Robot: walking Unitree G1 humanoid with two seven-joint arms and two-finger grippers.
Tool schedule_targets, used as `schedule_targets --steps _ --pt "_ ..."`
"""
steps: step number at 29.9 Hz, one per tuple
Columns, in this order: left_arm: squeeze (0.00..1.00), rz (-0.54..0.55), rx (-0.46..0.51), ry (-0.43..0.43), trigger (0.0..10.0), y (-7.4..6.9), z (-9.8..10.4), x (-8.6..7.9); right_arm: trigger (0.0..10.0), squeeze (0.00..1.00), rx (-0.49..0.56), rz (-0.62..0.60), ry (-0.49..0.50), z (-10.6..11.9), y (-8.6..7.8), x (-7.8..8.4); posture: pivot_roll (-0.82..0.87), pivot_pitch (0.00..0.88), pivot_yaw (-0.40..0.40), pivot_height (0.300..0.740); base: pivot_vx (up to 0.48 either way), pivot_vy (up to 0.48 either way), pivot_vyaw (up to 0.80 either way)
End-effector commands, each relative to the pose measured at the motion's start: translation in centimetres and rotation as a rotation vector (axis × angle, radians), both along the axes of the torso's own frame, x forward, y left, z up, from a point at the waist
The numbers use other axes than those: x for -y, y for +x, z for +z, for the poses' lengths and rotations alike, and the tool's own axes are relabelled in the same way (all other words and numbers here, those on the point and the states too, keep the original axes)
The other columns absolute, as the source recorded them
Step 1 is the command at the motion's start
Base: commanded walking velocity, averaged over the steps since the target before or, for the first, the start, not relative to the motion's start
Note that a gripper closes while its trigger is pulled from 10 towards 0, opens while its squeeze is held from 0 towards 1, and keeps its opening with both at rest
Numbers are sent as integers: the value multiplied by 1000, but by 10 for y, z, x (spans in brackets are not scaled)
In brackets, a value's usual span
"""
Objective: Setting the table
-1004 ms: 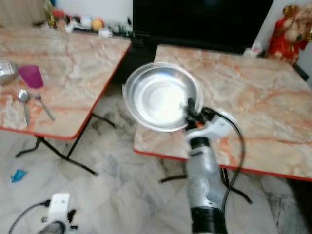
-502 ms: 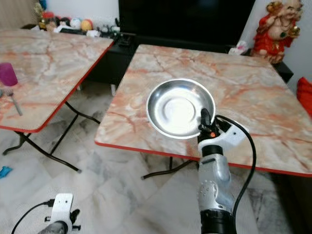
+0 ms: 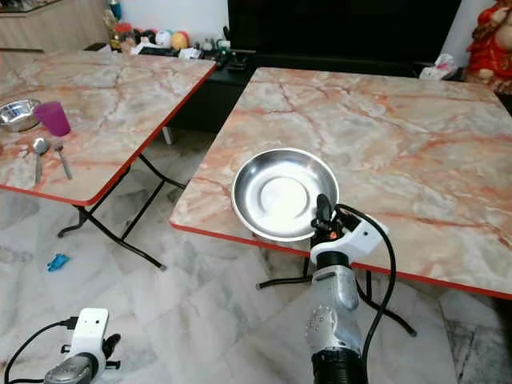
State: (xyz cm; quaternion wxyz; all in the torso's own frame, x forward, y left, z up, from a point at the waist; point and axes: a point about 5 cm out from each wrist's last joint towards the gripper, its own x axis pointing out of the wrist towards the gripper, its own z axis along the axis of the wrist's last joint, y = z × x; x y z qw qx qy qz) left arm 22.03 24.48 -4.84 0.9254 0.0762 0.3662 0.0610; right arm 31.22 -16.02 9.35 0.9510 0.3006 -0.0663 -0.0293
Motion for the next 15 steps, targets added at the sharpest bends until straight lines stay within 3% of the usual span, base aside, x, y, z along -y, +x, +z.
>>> schedule_targets --steps 1,5,15 --pt "0 -30 -15 -1 10000 1 -2 6 10000 0 34 -33 -13 7 -1 8 142 0 31 740 0 0 0" --pt "0 -41 -13 -32 10000 4 -4 22 10000 0 40 -66 -46 8 -3 24 120 0 7 740 0 0 0" --pt "0 -51 12 -53 10000 13 0 29 10000 0 104 -131 -80 29 -3 47 74 0 5 740 0 0 0"
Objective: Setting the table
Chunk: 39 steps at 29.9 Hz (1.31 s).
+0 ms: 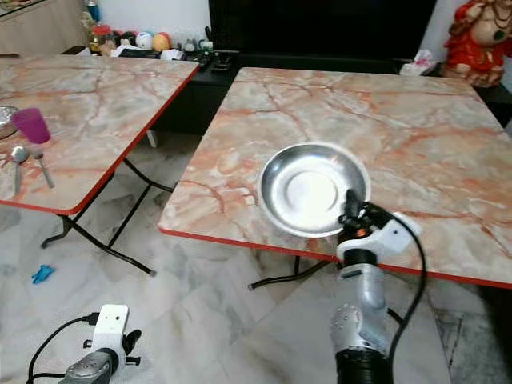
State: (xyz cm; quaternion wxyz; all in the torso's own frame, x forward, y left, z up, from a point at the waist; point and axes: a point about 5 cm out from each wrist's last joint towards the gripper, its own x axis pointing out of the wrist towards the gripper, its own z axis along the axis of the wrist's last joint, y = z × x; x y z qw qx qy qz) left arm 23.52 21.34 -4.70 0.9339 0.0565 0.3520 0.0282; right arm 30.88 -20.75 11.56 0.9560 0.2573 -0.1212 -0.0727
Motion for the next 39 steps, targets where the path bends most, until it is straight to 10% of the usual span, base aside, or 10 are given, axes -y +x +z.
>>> schedule_targets --steps 1,16,33,39 --pt "0 -6 -11 5 10000 0 0 -1 10000 0 27 -13 -10 6 -1 2 70 0 8 740 0 0 0" --pt "0 -75 48 -20 10000 31 18 18 10000 0 59 -59 -71 23 -8 18 -92 0 46 740 0 0 0" --pt "0 -10 29 -26 10000 19 12 2 10000 0 1 -61 -35 10 -13 6 -4 0 39 740 0 0 0" --pt "0 -6 48 -32 10000 24 16 2 10000 0 -82 -175 -84 7 -11 38 2 0 36 740 0 0 0"
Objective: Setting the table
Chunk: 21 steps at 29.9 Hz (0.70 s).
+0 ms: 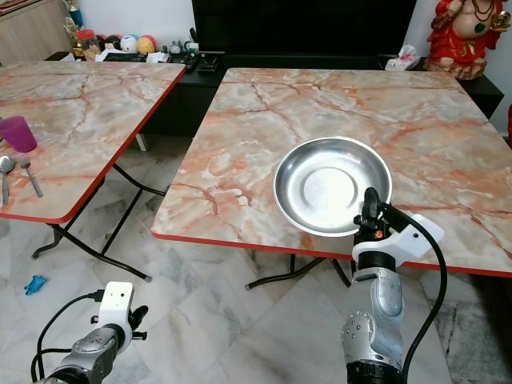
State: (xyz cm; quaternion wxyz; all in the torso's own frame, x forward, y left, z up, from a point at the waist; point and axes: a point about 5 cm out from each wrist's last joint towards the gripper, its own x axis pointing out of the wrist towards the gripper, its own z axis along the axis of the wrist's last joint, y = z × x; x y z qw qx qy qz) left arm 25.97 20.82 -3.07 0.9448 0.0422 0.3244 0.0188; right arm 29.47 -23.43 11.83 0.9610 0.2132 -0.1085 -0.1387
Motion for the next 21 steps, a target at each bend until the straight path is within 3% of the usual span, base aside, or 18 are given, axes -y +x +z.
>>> schedule_targets --steps 1,3,5,11,16,21 --pt "0 4 -10 1 10000 0 0 -3 10000 0 -42 -66 -33 4 4 19 1 0 35 740 0 0 0" --pt "0 4 -10 -3 10000 0 0 -2 10000 0 -40 -81 -26 8 6 37 2 0 32 740 0 0 0" --pt "0 4 -14 -5 10000 -2 -1 -2 10000 0 -125 -40 -129 10 13 47 -3 0 30 740 0 0 0" --pt "0 21 -15 -14 10000 -4 -3 -3 10000 0 -138 124 -172 14 22 41 -5 0 20 740 0 0 0" --pt "0 29 -13 -16 10000 -6 -3 -5 10000 0 -196 292 -172 1 25 26 10 0 21 740 0 0 0" --pt "0 26 -15 -12 10000 -7 -3 -7 10000 0 -228 254 -169 -4 23 32 8 0 25 740 0 0 0"
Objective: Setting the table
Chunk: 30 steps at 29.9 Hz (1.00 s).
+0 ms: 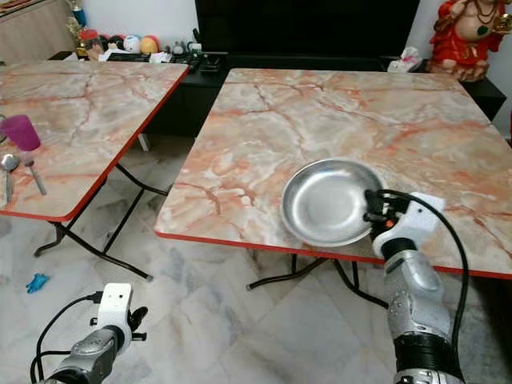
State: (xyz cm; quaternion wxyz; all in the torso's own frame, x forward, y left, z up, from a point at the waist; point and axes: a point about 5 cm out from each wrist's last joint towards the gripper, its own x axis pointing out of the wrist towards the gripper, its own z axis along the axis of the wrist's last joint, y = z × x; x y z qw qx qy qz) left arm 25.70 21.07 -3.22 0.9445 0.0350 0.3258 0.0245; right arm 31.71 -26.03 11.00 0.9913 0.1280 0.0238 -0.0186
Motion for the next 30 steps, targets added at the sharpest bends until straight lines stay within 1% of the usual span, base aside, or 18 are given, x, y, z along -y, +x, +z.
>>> schedule_targets --steps 1,4,7,11,15,21,27,30 --pt "0 10 -13 -2 10000 -4 -2 -6 10000 0 11 -21 -4 3 -1 6 10 0 26 740 0 0 0" --pt "0 9 -14 -2 10000 -4 -2 -6 10000 0 7 -26 1 1 -3 7 10 0 29 740 0 0 0" --pt "0 1 -17 5 10000 -5 -2 -7 10000 0 6 -62 17 -3 -6 8 7 0 35 740 0 0 0" --pt "0 -12 -19 13 10000 -5 -2 -8 10000 0 16 -80 40 -4 -7 8 6 0 38 740 0 0 0" --pt "0 -16 -19 13 10000 -4 -2 -7 10000 0 19 -73 38 -4 -6 6 10 0 36 740 0 -268 0" --pt "0 -20 -16 12 10000 -3 -1 -5 10000 0 30 -73 36 0 -3 6 15 0 31 740 0 -276 0" --pt "0 -8 -12 15 10000 -3 -1 -7 10000 0 33 -67 37 0 -1 4 19 0 30 740 0 -276 0" --pt "0 14 -11 9 10000 -4 -1 -10 10000 0 34 -61 40 0 0 2 23 0 28 740 0 0 0"
